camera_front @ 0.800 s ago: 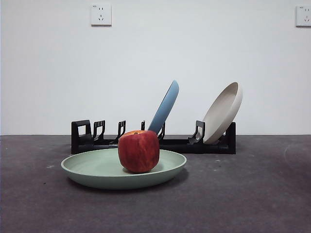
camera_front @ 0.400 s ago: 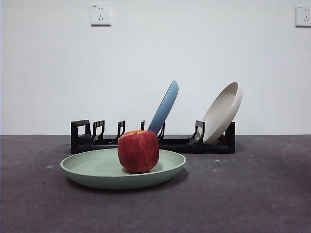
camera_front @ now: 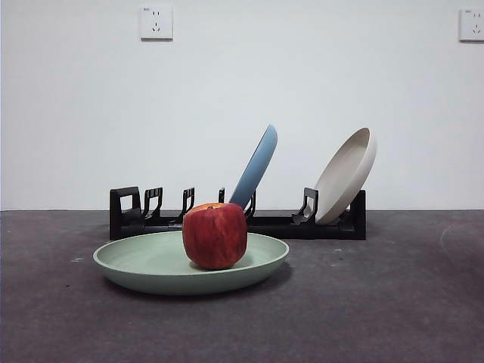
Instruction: Take the green plate from the plate rack,put the plate on the table,take the apple from the table,put the apple in the plate
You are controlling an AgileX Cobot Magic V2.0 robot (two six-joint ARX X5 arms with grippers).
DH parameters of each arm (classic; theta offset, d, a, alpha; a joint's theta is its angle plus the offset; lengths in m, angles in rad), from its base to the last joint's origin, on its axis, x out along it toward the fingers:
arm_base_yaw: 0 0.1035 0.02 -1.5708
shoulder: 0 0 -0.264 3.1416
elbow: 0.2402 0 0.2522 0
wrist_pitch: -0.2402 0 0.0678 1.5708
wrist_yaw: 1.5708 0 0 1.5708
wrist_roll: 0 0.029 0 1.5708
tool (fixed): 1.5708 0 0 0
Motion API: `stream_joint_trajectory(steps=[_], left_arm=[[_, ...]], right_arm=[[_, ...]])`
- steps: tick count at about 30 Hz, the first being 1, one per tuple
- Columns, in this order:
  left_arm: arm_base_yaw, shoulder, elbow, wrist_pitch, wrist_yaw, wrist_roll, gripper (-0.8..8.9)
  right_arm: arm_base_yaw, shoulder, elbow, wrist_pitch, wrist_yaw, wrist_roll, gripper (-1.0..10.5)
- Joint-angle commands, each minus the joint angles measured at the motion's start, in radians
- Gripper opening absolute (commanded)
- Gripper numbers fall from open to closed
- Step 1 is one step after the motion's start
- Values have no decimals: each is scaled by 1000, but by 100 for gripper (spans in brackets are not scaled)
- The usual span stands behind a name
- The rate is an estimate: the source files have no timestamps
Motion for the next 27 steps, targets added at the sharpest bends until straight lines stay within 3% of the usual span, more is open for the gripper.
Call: stream_joint_trajectory(steps=[1, 18, 23, 27], left_arm=[[3, -2, -14, 4, 0, -10, -3], [3, -2, -14, 4, 0, -10, -3], [3, -2, -14, 5, 0, -10, -3], [3, -2, -14, 5, 0, -10, -3]], right_arm=[[2, 1, 2, 5, 2, 5, 2], [-13, -8, 2, 4, 14, 5, 2], [-145, -95, -9, 138, 0, -80, 2], [-323, -214, -105, 405, -174, -48, 2]])
